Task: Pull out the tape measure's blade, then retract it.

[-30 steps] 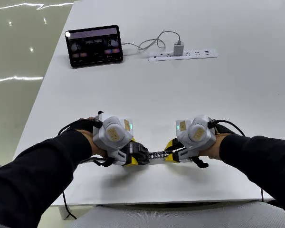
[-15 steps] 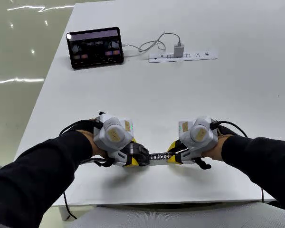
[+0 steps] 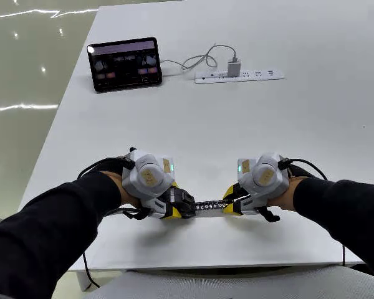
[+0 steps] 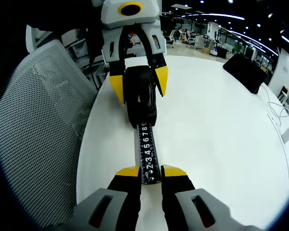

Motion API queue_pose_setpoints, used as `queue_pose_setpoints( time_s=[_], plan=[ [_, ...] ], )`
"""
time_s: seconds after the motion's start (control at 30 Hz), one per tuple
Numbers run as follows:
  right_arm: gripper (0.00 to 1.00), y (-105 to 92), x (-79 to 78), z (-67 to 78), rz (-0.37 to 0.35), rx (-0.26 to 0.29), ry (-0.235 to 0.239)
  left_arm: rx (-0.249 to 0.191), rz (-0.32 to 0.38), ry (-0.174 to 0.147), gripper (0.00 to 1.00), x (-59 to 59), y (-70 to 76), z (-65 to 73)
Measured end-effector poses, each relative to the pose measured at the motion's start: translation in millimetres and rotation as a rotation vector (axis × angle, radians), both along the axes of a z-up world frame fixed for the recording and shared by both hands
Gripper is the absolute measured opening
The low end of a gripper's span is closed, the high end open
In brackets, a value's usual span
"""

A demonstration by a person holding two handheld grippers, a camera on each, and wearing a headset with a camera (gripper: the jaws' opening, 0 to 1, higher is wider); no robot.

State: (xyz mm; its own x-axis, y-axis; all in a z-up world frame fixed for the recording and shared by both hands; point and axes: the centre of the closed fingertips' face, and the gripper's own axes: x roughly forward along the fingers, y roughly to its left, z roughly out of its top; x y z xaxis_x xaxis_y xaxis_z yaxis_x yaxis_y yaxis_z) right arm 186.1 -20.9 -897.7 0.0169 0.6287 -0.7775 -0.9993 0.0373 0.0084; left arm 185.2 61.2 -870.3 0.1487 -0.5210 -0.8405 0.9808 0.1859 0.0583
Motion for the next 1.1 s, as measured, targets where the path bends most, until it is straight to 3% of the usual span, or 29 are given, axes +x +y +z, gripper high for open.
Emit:
queue_pose_setpoints(
  time_s=[1.1],
  plan=[
    [0.11, -28.6, 1.9, -2.1, -0.027, -0.017, 0.001, 0.002, -0.003, -0.005, 0.32, -0.2, -0.8, -0.8]
  ],
)
